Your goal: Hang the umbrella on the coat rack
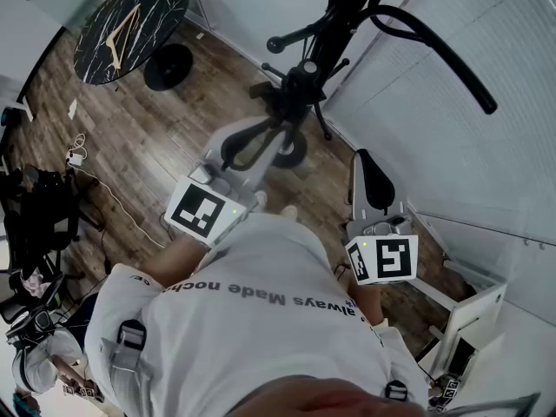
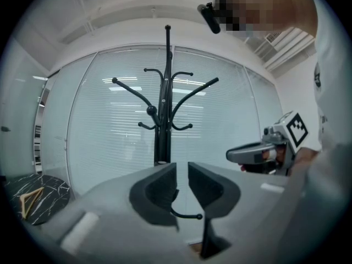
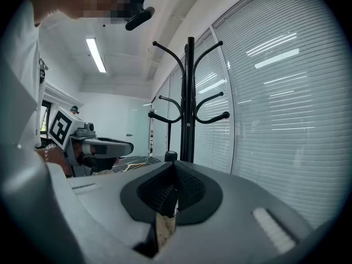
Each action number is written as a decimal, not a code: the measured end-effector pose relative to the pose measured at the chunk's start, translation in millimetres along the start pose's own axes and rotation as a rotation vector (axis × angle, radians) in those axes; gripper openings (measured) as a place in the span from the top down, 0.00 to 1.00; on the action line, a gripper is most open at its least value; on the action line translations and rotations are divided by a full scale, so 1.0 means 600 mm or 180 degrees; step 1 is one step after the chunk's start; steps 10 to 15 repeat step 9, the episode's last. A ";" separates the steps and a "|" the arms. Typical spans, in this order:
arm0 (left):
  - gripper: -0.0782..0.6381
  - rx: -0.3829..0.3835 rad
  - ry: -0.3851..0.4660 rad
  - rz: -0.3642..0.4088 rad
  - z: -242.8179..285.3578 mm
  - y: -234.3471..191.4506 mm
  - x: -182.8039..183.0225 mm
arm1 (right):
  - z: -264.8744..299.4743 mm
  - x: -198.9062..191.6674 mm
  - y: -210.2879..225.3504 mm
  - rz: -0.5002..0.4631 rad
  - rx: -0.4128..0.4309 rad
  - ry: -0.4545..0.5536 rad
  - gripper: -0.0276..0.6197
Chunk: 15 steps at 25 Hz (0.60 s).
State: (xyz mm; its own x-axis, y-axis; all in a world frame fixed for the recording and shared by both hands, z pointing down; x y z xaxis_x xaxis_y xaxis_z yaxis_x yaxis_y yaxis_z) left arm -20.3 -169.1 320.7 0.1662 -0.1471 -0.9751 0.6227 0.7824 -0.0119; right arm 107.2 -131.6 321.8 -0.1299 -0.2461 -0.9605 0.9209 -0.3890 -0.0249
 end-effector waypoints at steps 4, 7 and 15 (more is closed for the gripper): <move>0.80 0.0004 -0.0026 -0.0005 0.003 -0.002 -0.003 | 0.003 -0.002 0.004 0.0029 0.0000 -0.0002 0.95; 0.80 0.0001 -0.0075 -0.0016 0.007 -0.004 -0.008 | 0.006 -0.003 0.005 0.0043 0.0005 -0.0006 0.95; 0.80 -0.0004 -0.0063 -0.0018 0.010 -0.006 -0.007 | 0.009 -0.003 0.006 0.0048 0.0007 -0.0008 0.95</move>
Point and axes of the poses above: the fingertips, and each gripper's own axes: z forward along the fingers, y to its right, x out of its top, the point moved 1 cm from there along -z, backward along the fingers, and after that the axes turned 8 degrees about -y, right-handed, at the moved point
